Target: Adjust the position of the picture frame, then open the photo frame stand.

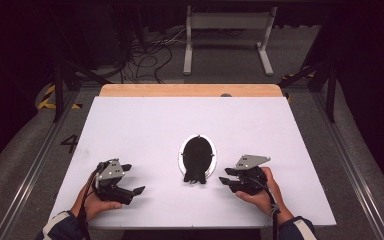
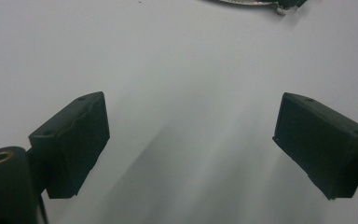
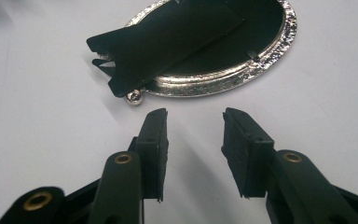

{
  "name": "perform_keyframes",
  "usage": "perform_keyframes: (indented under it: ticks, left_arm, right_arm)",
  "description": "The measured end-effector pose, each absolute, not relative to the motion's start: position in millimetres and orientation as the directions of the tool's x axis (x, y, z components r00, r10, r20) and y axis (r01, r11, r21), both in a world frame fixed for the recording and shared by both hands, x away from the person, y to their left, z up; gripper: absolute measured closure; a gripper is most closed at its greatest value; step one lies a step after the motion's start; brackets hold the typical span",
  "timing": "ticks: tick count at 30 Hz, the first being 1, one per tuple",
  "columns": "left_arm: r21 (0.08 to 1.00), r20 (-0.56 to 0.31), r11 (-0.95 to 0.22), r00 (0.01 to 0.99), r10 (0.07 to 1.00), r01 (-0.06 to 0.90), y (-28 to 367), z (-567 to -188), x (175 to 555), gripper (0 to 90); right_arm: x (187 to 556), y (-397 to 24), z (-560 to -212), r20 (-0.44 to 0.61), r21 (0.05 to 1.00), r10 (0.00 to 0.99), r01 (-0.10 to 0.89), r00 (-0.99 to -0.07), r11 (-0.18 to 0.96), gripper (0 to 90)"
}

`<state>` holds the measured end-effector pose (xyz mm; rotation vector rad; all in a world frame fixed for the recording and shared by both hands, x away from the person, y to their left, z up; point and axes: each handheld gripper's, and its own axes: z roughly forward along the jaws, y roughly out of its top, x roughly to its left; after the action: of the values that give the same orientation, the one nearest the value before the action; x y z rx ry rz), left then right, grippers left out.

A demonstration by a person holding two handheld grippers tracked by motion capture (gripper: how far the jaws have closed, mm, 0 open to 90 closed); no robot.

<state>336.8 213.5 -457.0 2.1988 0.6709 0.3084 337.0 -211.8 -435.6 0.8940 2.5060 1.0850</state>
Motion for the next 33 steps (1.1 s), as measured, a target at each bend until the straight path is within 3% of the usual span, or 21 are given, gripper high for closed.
perform_keyframes:
  ticks: [6,13,33]
  left_arm:
    - [0.728,0.04,-0.601,0.854,0.518,0.331,215,-460,326,13.1]
    - [0.765,0.0,-0.539,0.837,0.548,0.353,223,-456,326,13.7]
    - [0.745,0.019,-0.562,0.83,0.558,0.361,216,-460,330,13.2]
  right_arm:
    - [336,-202,-435,0.012,0.723,0.618,0.433,-0.786,0.538,61.6]
    - [339,-189,-440,0.019,0.703,0.598,0.436,-0.802,0.562,62.6]
    - [340,-159,-446,0.005,0.632,0.554,0.432,-0.832,0.643,65.5]
